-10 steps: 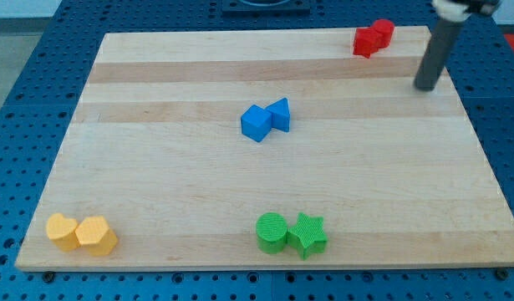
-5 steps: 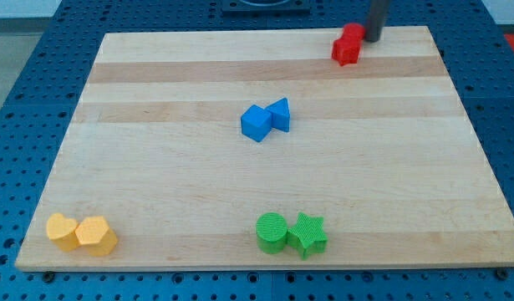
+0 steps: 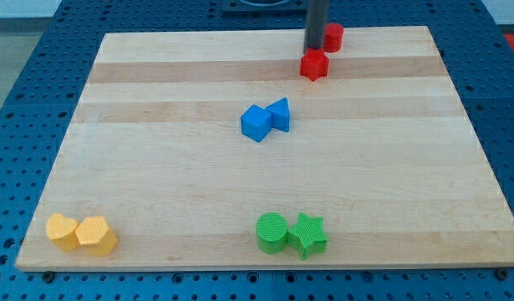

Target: Separate red star from red circle

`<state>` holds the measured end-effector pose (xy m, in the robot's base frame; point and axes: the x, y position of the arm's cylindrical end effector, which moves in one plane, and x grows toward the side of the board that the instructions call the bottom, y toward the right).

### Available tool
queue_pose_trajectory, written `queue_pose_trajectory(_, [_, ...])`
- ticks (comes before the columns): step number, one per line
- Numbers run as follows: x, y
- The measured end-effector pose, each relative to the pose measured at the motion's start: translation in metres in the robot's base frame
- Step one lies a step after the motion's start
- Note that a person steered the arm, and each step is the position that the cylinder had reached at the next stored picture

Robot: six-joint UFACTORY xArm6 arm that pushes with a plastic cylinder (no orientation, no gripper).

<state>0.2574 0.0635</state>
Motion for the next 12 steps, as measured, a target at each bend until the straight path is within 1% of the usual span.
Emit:
queue_pose_trajectory(1, [0.042, -0.002])
queue_pose_trajectory(2, [0.083, 0.031])
queue_pose_trajectory(3, [0.083, 0.039])
queue_pose_trajectory(4, [0.093, 0.039])
queue_pose_trajectory(5, [0.130, 0.036])
queue_pose_trajectory(6, [0.145, 0.039])
queue_pose_trajectory(7, [0.125, 0.083])
queue_pose_trajectory(8, [0.114, 0.145])
queue_pose_trajectory(9, [0.148, 0.158])
queue_pose_trajectory(10, [0.173, 0.153])
queue_pose_trajectory(12, [0.174, 0.113])
